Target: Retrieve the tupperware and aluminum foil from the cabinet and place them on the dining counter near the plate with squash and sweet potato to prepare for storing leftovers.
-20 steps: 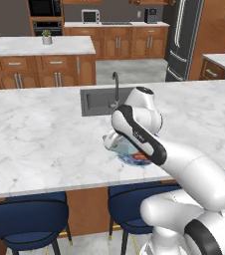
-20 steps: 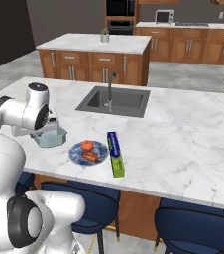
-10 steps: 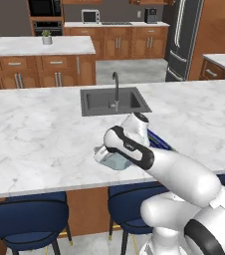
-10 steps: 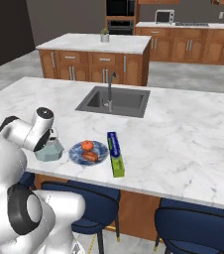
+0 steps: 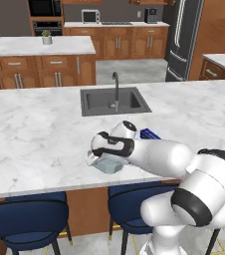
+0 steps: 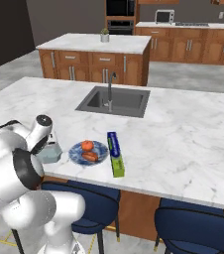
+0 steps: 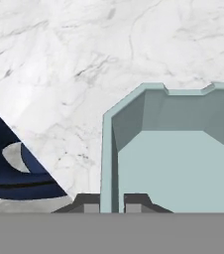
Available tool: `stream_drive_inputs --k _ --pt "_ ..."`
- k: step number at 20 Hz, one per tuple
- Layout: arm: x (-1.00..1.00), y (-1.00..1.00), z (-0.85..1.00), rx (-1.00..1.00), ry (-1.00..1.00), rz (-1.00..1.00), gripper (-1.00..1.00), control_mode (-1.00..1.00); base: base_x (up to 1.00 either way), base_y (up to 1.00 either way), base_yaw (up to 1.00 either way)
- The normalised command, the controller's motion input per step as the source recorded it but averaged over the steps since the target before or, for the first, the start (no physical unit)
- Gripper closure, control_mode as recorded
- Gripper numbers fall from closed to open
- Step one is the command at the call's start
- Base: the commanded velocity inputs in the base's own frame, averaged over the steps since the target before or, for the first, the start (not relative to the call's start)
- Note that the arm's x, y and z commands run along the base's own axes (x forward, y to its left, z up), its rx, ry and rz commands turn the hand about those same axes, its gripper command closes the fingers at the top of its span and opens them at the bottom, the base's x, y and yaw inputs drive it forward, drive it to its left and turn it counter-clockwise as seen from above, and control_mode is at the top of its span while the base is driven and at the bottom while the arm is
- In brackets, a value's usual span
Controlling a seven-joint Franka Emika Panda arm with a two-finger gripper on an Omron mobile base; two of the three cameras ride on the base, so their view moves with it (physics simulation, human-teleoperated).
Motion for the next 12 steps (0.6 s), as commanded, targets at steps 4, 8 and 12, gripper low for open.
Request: stream_drive_inputs --k 4,8,12 --pt "0.60 0.07 -0.41 0.00 0.00 0.00 1.00 -1.00 0.00 0.00 0.00" --pt "0.65 0.01 -0.44 0.00 -0.01 0.00 1.00 -1.00 0.00 0.00 0.00" --pt "0.69 0.02 -0.24 0.00 -0.04 0.00 -1.00 -1.00 0.00 0.00 0.00"
